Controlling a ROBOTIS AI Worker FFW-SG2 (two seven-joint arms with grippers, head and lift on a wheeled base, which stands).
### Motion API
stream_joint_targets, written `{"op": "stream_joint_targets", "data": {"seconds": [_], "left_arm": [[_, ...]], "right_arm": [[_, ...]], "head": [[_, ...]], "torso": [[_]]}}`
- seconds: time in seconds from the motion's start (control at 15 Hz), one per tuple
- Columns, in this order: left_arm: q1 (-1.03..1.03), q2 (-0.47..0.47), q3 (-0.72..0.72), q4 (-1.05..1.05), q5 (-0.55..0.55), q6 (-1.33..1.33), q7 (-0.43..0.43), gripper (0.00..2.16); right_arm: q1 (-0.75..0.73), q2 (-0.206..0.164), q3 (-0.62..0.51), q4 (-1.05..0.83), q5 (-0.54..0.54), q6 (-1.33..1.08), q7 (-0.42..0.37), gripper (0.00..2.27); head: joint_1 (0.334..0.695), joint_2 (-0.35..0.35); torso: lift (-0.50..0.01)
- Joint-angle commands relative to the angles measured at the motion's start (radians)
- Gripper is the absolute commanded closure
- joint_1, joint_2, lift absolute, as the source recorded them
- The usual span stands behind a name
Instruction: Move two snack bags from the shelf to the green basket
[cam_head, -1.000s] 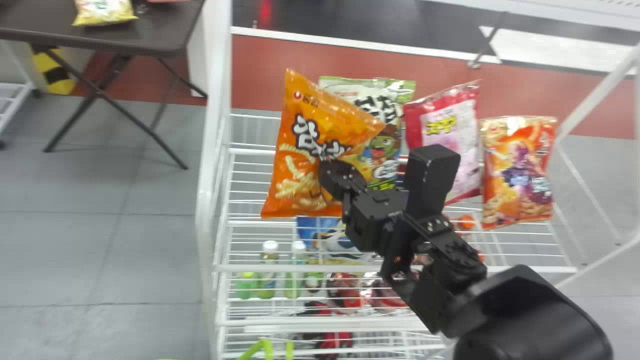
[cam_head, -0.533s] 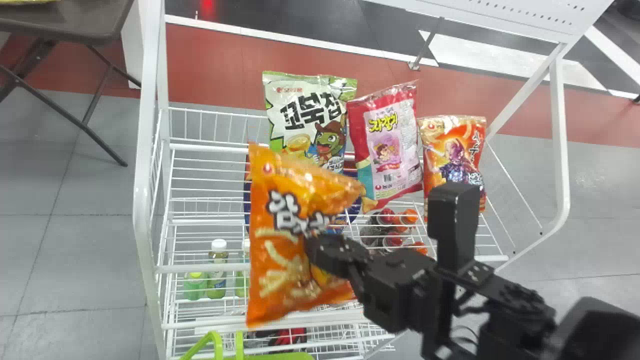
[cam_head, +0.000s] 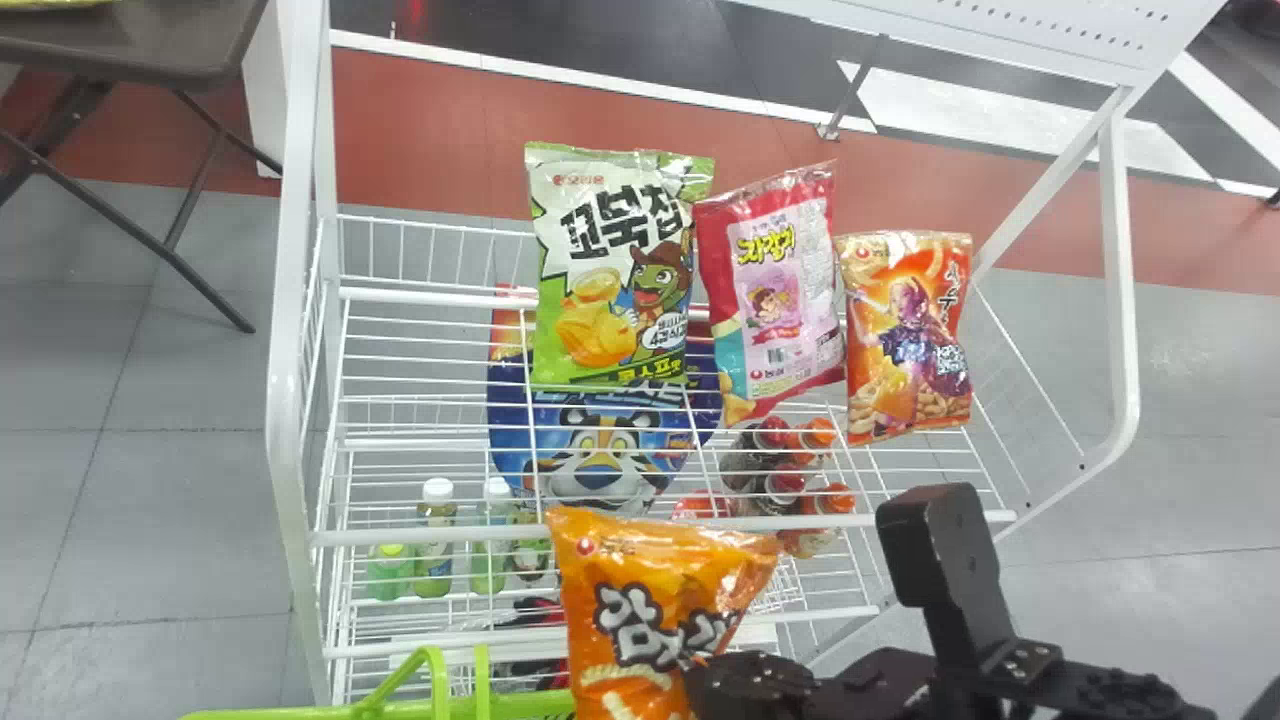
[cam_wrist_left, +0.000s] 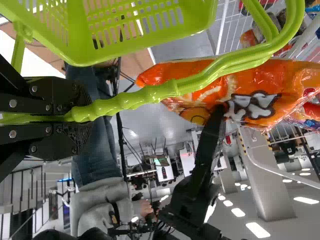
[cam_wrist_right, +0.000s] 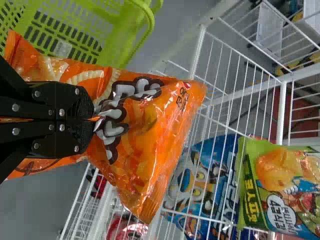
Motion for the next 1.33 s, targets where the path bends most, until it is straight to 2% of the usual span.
{"op": "stream_joint_targets", "data": {"seconds": [0.0,0.07,0.27,0.47,0.8,1.27], "left_arm": [[-0.003,-0.001,-0.005,0.001,-0.002,-0.001,0.002,2.09],[-0.003,-0.001,-0.006,0.001,-0.002,-0.001,0.002,2.09],[-0.001,-0.001,-0.008,-0.009,-0.002,-0.001,0.002,2.09],[0.002,0.002,-0.008,-0.017,-0.002,-0.001,0.002,2.09],[0.005,0.007,-0.009,-0.025,0.0,0.002,0.001,2.09],[0.02,0.007,-0.019,-0.037,-0.007,0.005,0.002,2.09]], "right_arm": [[0.003,0.036,-0.01,-0.004,-0.073,0.007,0.009,2.13],[0.003,0.05,0.021,0.002,-0.072,0.007,0.007,2.13],[0.003,0.053,0.119,0.022,-0.044,0.007,-0.04,2.13],[0.001,0.047,0.234,0.079,0.032,0.007,-0.108,2.13],[-0.033,0.025,0.377,0.197,0.046,0.007,-0.197,2.12],[-0.169,0.024,0.533,0.456,0.071,0.007,-0.23,2.12]], "head": [[0.695,-0.35],[0.695,-0.35],[0.695,-0.35],[0.695,-0.35],[0.695,-0.35],[0.695,-0.35]], "torso": [[-0.017],[-0.017],[-0.017],[-0.017],[-0.017],[-0.017]]}}
